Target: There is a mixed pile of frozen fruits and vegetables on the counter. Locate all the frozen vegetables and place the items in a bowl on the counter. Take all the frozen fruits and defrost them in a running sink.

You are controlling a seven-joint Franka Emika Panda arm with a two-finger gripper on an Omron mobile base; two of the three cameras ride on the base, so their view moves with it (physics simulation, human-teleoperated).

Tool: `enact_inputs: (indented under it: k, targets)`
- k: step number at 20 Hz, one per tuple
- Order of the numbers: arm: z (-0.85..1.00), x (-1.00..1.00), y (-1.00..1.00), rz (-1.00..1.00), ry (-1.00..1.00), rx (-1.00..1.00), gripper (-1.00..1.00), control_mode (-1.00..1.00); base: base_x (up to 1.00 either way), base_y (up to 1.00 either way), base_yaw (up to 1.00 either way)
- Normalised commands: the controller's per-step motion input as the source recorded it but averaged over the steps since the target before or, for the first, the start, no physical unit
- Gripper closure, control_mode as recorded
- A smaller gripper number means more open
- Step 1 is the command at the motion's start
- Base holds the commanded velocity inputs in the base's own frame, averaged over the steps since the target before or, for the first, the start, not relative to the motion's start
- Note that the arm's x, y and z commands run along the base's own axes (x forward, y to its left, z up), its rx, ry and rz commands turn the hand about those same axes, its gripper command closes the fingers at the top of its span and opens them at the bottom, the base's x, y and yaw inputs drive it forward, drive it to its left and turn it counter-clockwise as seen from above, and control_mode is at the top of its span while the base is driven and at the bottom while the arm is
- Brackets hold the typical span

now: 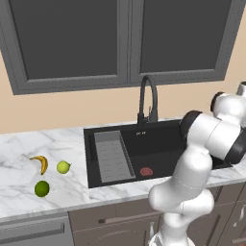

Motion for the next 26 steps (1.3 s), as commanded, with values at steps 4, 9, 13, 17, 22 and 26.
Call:
enact_inputs:
  k: [4,9,13,17,22,26]
  targets:
    - [0.05,0.11,0.54,0.00,0.12,-0.08,-1.00,-1.00,0.00,0.00,0.00]
    - [0.00,0.18,0.51,0.01,0.11,-0.03,-1.00,-1.00,0.00,0.00,0.00]
    - [0.00,0.13,0.51,0.05,0.11,0.00,-1.00,-1.00,0.00,0.00,0.00]
    - [0.01,0.04,0.51,0.07,0.11,0.00,-1.00,-1.00,0.00,0.00,0.00]
    - [0.07,0.01,0.51,0.07,0.10,0.01,-1.00,-1.00,0.00,0.00,0.00]
    - [0.05,0.00,0.50,0.07,0.08,0.01,-1.00,-1.00,0.00,0.00,0.00]
